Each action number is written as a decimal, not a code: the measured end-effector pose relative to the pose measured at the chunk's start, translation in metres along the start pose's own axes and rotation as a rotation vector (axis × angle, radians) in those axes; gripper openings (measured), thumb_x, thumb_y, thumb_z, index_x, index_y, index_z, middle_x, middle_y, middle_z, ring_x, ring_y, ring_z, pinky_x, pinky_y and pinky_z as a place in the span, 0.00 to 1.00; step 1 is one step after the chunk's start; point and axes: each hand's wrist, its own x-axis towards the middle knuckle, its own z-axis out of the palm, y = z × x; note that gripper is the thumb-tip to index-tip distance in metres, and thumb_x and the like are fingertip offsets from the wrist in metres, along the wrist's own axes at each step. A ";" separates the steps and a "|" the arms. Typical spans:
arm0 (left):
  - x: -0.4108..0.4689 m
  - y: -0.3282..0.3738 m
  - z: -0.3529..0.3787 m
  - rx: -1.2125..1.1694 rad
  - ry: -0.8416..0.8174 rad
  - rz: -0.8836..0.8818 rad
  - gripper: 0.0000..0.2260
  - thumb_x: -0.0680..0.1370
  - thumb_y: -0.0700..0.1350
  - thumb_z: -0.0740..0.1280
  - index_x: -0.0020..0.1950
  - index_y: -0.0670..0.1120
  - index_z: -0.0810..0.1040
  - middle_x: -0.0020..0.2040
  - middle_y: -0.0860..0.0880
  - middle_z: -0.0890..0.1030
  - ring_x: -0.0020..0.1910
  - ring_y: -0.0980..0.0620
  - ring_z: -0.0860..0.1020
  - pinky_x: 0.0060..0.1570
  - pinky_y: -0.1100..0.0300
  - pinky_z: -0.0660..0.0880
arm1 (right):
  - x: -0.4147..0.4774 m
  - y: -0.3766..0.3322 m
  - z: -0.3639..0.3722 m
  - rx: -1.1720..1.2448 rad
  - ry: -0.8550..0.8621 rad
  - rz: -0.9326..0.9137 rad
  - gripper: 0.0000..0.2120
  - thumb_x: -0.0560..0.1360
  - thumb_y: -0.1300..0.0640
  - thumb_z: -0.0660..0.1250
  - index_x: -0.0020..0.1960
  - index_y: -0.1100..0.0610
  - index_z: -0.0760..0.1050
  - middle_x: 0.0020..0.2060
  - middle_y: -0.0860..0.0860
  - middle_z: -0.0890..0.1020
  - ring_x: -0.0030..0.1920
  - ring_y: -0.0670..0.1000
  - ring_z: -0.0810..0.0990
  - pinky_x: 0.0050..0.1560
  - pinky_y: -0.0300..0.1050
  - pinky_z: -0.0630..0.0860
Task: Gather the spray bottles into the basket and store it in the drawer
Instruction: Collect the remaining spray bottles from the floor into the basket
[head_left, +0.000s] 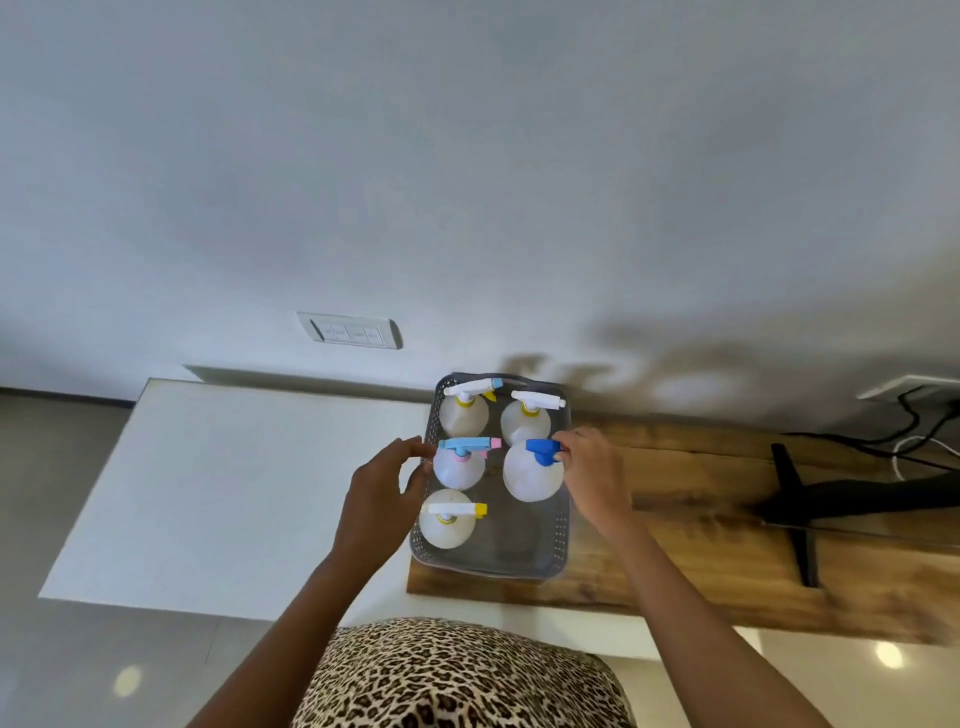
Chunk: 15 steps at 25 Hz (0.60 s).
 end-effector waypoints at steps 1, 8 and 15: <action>0.001 -0.001 0.001 0.017 -0.015 -0.015 0.08 0.75 0.39 0.66 0.52 0.46 0.78 0.58 0.50 0.80 0.56 0.54 0.77 0.54 0.67 0.67 | 0.003 0.002 0.007 0.000 -0.026 0.006 0.15 0.74 0.67 0.63 0.58 0.59 0.77 0.51 0.56 0.82 0.50 0.55 0.77 0.46 0.47 0.74; 0.005 0.003 0.002 0.049 -0.046 -0.067 0.07 0.75 0.39 0.65 0.51 0.47 0.78 0.63 0.46 0.78 0.63 0.49 0.75 0.59 0.61 0.67 | 0.018 0.015 0.036 -0.007 -0.106 -0.005 0.13 0.75 0.65 0.63 0.59 0.59 0.76 0.51 0.57 0.81 0.51 0.55 0.77 0.46 0.47 0.74; 0.002 -0.004 0.013 0.046 -0.035 -0.108 0.07 0.75 0.39 0.66 0.51 0.48 0.78 0.62 0.47 0.79 0.62 0.50 0.75 0.57 0.63 0.67 | 0.025 0.017 0.058 0.013 -0.157 -0.061 0.14 0.75 0.62 0.64 0.61 0.60 0.74 0.54 0.57 0.81 0.54 0.54 0.76 0.52 0.45 0.75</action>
